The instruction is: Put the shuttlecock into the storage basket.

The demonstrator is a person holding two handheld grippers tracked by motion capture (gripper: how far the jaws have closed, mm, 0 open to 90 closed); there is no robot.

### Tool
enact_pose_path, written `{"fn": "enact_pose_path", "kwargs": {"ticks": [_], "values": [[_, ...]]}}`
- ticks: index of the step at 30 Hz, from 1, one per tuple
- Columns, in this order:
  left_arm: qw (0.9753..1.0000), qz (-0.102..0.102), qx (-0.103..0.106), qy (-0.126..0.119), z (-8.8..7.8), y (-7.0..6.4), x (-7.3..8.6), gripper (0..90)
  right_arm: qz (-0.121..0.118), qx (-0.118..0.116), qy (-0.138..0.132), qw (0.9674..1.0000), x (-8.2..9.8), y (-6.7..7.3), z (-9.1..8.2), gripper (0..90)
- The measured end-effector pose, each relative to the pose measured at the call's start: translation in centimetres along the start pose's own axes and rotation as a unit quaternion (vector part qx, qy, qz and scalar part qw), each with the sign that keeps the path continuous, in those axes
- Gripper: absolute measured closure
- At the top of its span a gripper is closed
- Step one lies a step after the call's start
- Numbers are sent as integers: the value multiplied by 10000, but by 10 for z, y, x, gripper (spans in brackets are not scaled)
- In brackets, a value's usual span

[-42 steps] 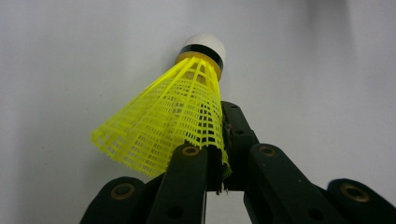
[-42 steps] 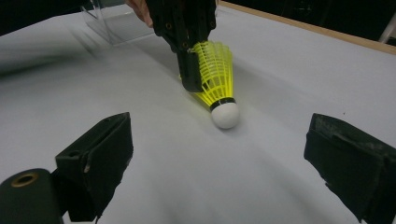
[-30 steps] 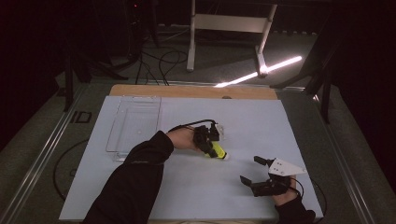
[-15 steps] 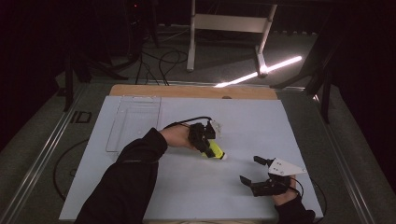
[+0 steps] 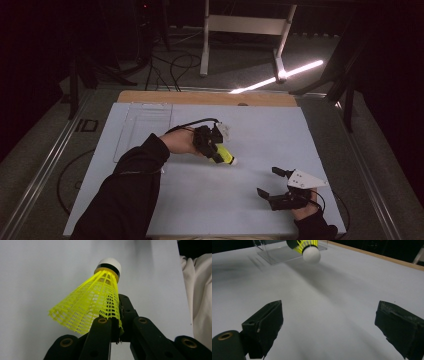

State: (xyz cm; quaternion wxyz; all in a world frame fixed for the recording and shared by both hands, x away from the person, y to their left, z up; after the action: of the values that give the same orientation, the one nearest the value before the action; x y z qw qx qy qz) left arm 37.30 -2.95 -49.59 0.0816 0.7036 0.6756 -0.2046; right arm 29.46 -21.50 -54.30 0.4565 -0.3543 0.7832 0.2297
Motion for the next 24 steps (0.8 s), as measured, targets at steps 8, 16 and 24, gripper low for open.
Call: {"fn": "enact_pose_path", "kwargs": {"ticks": [8, 16, 24], "values": [[9998, -41, -128, -128, -23, -3, 9, 893, -4, 1, -17, 10000, 0, 0, 0, 81], [9993, -138, -306, -143, -41, -3, 25, 893, -10, -3, -33, 10000, -1, 1, 0, 81], [9988, -268, -391, -143, -53, -5, 39, 893, -12, -7, -39, 10000, -2, 1, 0, 81]]}}
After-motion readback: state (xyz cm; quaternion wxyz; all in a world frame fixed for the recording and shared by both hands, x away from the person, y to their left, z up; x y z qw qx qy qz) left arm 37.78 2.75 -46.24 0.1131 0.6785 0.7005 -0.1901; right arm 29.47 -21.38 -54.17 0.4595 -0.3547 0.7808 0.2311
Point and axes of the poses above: each handheld gripper's, and its own axes: z roughly forward along the jaws, x roughly out of its underside, y roughly to its left, the point moved 9 cm from there along z, roughly forward along the jaws, and after that the axes turned 4 degrees about y, right-handed, at the moved point
